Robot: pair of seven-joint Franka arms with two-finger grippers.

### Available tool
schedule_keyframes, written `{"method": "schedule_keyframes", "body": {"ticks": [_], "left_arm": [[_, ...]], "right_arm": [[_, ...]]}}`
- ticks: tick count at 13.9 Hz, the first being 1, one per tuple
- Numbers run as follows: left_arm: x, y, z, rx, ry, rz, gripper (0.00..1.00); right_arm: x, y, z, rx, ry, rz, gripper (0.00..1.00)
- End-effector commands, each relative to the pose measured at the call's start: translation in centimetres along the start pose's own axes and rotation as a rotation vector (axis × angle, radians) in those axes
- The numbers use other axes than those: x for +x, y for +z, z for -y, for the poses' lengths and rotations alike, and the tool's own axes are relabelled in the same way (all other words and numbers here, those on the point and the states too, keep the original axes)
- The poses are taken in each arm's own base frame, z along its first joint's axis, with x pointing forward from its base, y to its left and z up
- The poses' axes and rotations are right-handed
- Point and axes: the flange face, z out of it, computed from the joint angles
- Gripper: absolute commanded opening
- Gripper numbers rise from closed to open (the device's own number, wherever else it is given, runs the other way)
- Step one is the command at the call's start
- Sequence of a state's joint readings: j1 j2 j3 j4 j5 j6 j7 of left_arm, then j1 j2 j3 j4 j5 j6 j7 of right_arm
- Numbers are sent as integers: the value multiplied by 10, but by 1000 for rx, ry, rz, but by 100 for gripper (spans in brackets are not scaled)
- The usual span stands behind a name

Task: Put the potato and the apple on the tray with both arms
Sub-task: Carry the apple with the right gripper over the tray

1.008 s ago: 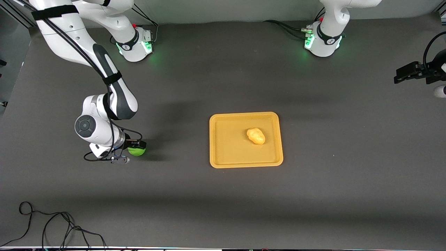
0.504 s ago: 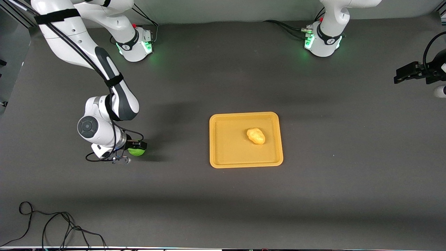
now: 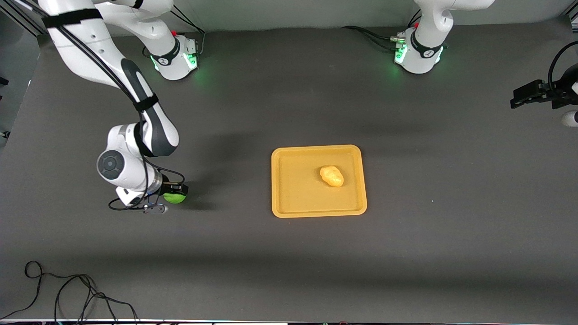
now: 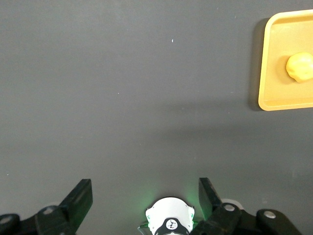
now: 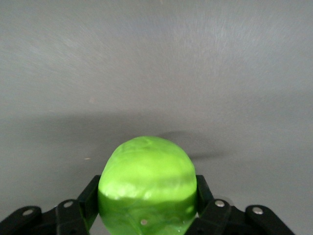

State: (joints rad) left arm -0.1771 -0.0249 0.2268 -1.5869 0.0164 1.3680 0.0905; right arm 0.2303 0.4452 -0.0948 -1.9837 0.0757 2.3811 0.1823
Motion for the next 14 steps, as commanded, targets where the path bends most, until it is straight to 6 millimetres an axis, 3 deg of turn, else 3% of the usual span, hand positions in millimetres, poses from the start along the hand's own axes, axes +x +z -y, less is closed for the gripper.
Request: {"method": "schedule_keyframes", "body": {"ticks": [1,4,6,8,11,14], "left_arm": [[1,-5,-1,-5,11,-3,97],[1,-5,-2,-5,12,-3,97],[1,-5,-1,-5,11,-3,97],[1,-5,-2,-5,12,-3,97],[1,-5,-1,-5,11,-5,97],[2,-4,0,-5,9,-2,97]], "right_arm": [[-3,-89,11,30,4,-23,35],[-2,-152,32,35,-8,-21,35],[-10,-174,80,36,-19,-29,35],[-27,-185,144,39,-24,-57,35],[-67,-168,254,27,-1,-57,35],[-100,-144,331,24,57,-49,35]]}}
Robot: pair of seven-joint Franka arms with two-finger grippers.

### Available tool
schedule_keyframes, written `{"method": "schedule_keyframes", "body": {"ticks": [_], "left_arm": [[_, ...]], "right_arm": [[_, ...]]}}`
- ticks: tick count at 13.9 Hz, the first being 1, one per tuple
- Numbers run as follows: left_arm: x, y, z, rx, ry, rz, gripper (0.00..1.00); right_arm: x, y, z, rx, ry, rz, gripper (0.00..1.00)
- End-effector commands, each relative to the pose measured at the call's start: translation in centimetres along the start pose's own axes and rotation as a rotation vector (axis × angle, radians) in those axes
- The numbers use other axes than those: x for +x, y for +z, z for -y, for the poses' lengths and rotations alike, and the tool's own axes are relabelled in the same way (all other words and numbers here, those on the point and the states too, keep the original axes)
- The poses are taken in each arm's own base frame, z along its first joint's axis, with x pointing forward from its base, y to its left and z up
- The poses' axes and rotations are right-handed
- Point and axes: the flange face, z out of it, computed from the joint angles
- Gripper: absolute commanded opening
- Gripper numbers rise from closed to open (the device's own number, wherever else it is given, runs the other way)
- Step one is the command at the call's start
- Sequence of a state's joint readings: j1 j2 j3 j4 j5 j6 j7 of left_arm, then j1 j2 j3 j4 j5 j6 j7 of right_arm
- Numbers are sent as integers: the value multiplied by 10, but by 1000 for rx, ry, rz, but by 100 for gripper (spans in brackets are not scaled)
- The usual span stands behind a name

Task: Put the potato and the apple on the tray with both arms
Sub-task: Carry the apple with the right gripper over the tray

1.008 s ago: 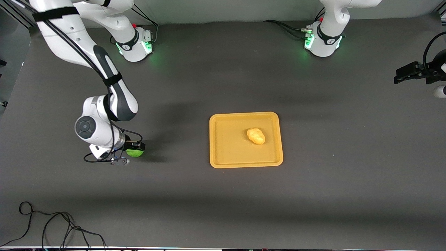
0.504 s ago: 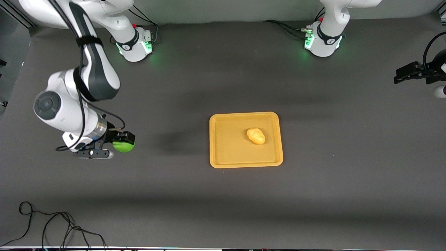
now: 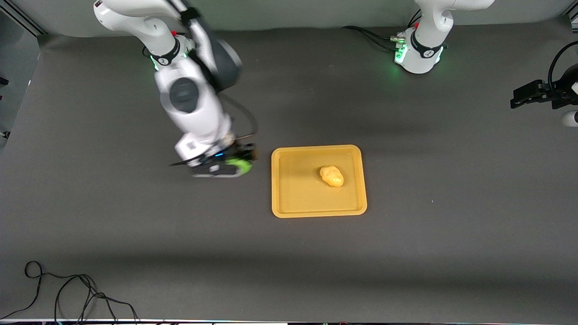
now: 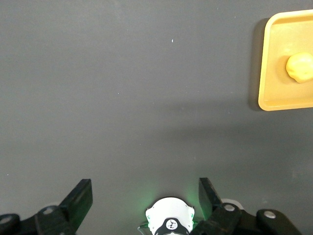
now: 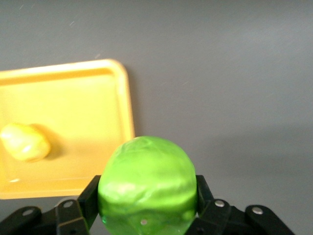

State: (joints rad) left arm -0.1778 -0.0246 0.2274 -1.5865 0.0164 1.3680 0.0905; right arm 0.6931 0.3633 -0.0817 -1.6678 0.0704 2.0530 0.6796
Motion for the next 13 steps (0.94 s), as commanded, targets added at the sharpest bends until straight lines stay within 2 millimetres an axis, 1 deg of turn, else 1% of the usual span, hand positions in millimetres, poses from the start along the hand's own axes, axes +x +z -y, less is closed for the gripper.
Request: {"method": "schedule_keyframes", "body": {"ticks": [1,2,3,4,5,7,9,11,12,13], "left_arm": [[2,-4,0,-5,9,-3,97],[2,-3,0,-7,9,-2,97],[2,-3,1,-6,8,-1,97],[2,-4,0,-5,9,-3,97],[2,-4,1,-7,8,-6,97],[3,-3,1,-7,8,-6,97],[3,-3,1,-5,8,-6,97],[3,-3,0,-5,9,-6,98],[4,-2,0,-1,7,-6,98],[4,-2,0,2,6,-5,99]], "right_arm": [[-10,26,57,-22,68,-5,35],[-16,36,73,-22,90,-2,35],[-20,43,83,-26,120,-2,35],[-26,57,93,-33,135,3,35],[-27,74,100,-44,138,7,35],[-21,108,108,-56,135,7,35],[-18,137,112,-52,136,0,35],[-18,160,113,-53,144,-3,35],[-20,168,114,-59,143,3,35],[-20,172,117,-57,142,3,35]]}}
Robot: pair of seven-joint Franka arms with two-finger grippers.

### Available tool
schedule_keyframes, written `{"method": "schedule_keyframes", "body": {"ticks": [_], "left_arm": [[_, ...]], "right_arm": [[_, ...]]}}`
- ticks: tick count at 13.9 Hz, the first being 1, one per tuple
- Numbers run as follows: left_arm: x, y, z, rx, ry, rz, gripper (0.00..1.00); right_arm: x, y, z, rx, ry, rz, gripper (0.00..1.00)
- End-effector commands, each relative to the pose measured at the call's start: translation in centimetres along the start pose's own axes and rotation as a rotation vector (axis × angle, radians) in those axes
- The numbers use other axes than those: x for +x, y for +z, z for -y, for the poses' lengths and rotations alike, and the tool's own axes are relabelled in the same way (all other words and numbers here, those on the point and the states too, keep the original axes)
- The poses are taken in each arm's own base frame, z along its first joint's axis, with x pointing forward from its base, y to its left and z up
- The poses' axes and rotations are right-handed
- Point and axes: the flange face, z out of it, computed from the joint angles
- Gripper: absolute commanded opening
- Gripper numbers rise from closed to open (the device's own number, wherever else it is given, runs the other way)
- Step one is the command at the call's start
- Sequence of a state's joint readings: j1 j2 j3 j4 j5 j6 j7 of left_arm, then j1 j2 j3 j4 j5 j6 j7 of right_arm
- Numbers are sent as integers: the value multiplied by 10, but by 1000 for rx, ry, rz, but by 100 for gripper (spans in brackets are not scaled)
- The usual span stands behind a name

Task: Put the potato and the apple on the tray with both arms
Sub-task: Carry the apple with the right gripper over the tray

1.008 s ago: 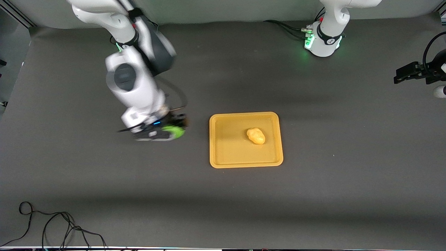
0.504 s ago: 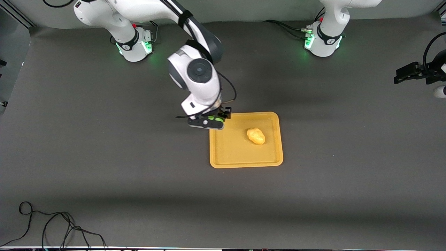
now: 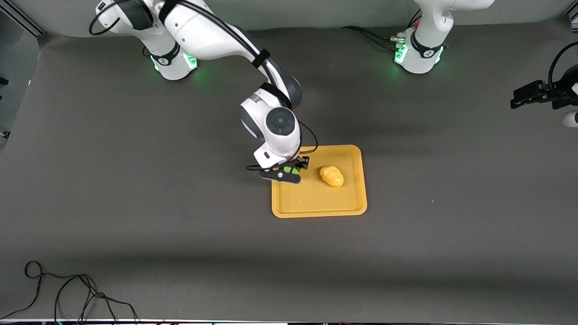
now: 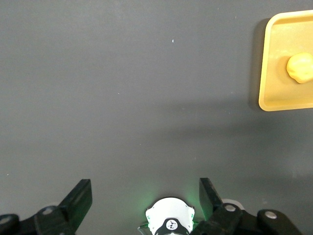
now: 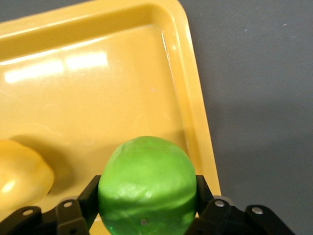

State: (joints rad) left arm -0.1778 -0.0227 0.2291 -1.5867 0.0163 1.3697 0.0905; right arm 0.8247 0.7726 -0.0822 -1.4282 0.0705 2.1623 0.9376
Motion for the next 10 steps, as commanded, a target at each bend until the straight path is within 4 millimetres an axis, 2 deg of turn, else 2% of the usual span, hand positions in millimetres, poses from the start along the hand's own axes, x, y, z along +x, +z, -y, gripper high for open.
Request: {"method": "schedule_keyframes", "body": {"ticks": [1,6,10], "left_arm": [[4,-4,-1,7,5,-14,99],[3,-7,-1,13,5,-22,99],[3,-7,-2,13,6,-22,98]], "right_arm": [[1,7,17,16,22,-12,35],[-2,30,31,34,22,-17,35],[0,31,29,34,17,-17,35]]}}
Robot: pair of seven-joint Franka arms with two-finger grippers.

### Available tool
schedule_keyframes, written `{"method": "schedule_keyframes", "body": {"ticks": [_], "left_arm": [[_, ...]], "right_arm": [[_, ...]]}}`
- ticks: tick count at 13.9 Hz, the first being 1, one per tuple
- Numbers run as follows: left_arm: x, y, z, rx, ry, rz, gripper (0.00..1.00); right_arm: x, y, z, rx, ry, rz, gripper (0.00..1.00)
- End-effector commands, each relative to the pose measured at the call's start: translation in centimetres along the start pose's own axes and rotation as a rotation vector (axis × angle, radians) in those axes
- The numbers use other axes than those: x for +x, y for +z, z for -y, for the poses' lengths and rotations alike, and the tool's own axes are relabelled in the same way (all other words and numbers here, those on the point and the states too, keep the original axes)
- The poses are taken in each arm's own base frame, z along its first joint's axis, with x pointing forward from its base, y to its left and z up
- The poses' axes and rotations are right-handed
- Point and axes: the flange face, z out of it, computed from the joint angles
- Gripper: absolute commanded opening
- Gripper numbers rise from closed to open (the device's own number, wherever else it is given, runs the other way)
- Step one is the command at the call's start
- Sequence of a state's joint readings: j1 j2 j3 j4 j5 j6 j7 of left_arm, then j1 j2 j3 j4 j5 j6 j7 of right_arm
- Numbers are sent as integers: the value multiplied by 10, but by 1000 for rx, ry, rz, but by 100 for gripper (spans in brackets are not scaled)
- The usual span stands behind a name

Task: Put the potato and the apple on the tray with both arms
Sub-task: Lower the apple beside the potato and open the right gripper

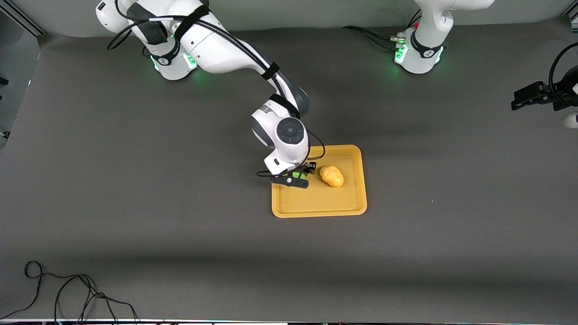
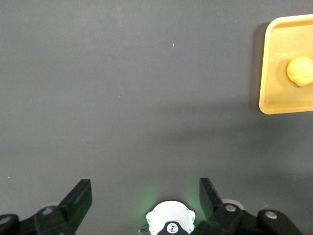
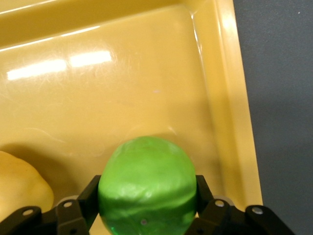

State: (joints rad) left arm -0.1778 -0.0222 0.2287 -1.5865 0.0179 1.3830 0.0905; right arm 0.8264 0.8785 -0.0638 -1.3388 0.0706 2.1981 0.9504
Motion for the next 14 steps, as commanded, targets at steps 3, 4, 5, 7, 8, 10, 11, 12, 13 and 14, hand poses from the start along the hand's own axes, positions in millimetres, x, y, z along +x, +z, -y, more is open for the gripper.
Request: {"method": "schedule_keyframes", "body": {"ticks": [3,4,5,7,8,10,11,12,13,14], "left_arm": [[2,-6,-3,5,7,-9,98],[2,-5,-3,2,8,-8,98],[2,-5,-3,2,8,-8,98],[2,-5,-5,1,11,-8,98],[2,-4,-4,0,8,-8,98],[3,-4,-5,0,10,-8,98],[3,-4,-5,0,11,-8,98],[3,-4,-5,0,11,-8,98],[3,-4,-4,0,10,-8,98],[3,-4,-4,0,10,-8,98]], "right_arm": [[7,-2,4,12,28,-11,35],[7,-2,4,12,30,-11,38],[7,-2,4,12,28,-11,40],[11,2,0,6,28,-10,40],[11,3,0,4,30,-9,40],[12,4,0,5,38,-8,100],[12,3,0,6,43,-9,100],[12,-1,1,12,41,-12,100],[14,-11,2,20,41,-16,100],[15,-28,5,32,41,-21,100]]}}
